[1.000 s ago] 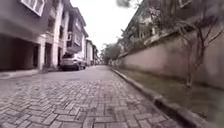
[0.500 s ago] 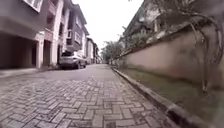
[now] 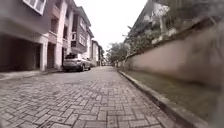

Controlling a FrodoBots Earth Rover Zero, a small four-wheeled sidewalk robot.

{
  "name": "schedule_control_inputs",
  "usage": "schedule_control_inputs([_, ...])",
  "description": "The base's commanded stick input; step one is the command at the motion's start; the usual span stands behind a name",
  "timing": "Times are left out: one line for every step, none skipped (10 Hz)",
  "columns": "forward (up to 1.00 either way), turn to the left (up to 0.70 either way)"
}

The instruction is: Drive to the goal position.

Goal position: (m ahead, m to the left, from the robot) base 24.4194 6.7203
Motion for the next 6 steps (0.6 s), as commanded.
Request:
schedule_control_inputs([0.70, 0.00])
schedule_control_inputs([0.70, 0.00])
schedule_control_inputs([0.70, 0.00])
schedule_control_inputs([0.70, 0.00])
schedule_control_inputs([0.70, 0.00])
schedule_control_inputs([0.70, 0.00])
